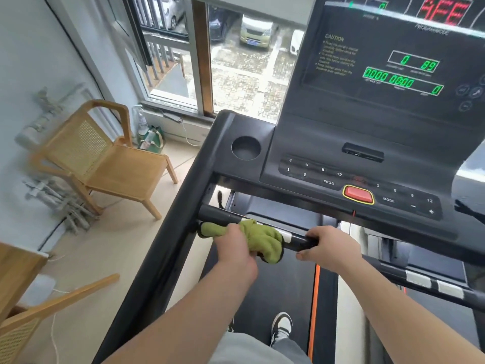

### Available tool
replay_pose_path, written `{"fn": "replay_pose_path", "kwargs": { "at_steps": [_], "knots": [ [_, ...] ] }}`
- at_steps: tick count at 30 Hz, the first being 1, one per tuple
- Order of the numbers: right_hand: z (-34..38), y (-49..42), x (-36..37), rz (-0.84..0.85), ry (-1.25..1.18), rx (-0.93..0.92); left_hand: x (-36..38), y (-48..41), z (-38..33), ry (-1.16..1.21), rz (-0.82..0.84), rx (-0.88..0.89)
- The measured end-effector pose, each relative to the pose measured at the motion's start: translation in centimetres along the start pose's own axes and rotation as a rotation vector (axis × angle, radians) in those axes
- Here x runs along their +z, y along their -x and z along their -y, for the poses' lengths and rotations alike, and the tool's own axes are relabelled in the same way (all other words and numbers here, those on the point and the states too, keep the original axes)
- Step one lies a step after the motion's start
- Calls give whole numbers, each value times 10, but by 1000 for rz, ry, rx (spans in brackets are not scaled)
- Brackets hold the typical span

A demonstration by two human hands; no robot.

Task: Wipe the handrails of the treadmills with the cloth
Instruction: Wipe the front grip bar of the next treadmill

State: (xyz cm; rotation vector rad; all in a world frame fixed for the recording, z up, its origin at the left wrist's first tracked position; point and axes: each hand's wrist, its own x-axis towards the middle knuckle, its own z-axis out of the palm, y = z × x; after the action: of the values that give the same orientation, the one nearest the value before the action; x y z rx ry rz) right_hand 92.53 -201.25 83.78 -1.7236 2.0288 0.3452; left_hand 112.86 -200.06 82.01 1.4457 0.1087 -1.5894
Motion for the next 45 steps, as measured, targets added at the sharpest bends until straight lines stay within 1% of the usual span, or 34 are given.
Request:
{"fn": "replay_pose_path", "kwargs": {
  "at_steps": [2, 5, 6, 8, 10, 11, 13, 14, 15, 17, 18, 19, 21, 22, 24, 26, 27, 28, 30, 31, 32, 33, 34, 35, 37, 39, 42, 43, 45],
  "knots": [
    [1, 3, -3, 8, 0, 7, 16, 1, 25, -105, 8, -73],
    [-1, 5, -2, -9, 5, 1, 29, 25, 48, -111, 198, -278],
    [-2, 5, -1, -17, -2, -7, 25, 25, 47, -121, 235, -289],
    [-2, 7, 0, -23, -10, -9, 8, 13, 35, -92, 208, -236],
    [-3, 7, -1, -27, -15, -9, -9, -9, 11, -55, 74, -178],
    [-4, 6, -1, -27, -9, -16, -17, -17, -2, -15, 33, -147],
    [-4, 6, -1, -21, -4, -34, -28, -29, -10, 79, -64, -126],
    [-5, 6, -1, -21, 0, -44, -30, -29, -8, 62, -115, -113],
    [-5, 6, -2, -22, 0, -55, -24, -24, -1, 28, -100, -136],
    [-9, 7, -2, -35, -10, -100, 0, -4, 27, -44, 35, -254],
    [-13, 8, -2, -41, -14, -133, 15, 7, 47, -72, 94, -260],
    [-19, 11, -3, -39, -25, -165, 27, 16, 61, -86, 93, -231],
    [-41, 14, -5, -45, -97, -209, 39, 33, 74, -154, 20, -130],
    [-56, 15, -8, -51, -125, -220, 38, 39, 72, -156, -32, -81],
    [-88, 17, -18, -52, -92, -233, 30, 51, 63, -115, -121, 17],
    [-114, 17, -27, -36, -19, -213, 29, 66, 51, -103, -121, 181],
    [-122, 18, -29, -23, 7, -203, 34, 75, 45, -152, -120, 291],
    [-128, 19, -29, -17, 19, -201, 42, 79, 40, -259, -128, 397],
    [-138, 21, -25, -28, 45, -208, 60, 75, 39, -555, -75, 590],
    [-143, 23, -23, -37, 67, -213, 63, 62, 44, -768, -56, 652],
    [-147, 23, -20, -44, 81, -222, 65, 49, 51, -1073, -82, 684],
    [-152, 23, -17, -52, 84, -234, 62, 34, 60, -1348, -140, 681],
    [-157, 22, -13, -61, 72, -250, 62, 25, 66, -1524, -213, 692],
    [-161, 21, -12, -67, 53, -260, 63, 18, 71, -1571, -257, 736],
    [-168, 18, -11, -75, 1, -261, 75, 20, 80, -1545, -252, 818],
    [-173, 18, -12, -75, -43, -246, 89, 28, 98, -1529, -172, 828],
    [-175, 16, -8, -100, -72, -234, 104, 44, 130, -1505, 7, 853],
    [-175, 16, -7, -102, -81, -232, 103, 45, 131, -1499, 59, 880],
    [-178, 17, -6, -96, -121, -228, 95, 40, 116, -1533, 104, 892]
  ]
}}
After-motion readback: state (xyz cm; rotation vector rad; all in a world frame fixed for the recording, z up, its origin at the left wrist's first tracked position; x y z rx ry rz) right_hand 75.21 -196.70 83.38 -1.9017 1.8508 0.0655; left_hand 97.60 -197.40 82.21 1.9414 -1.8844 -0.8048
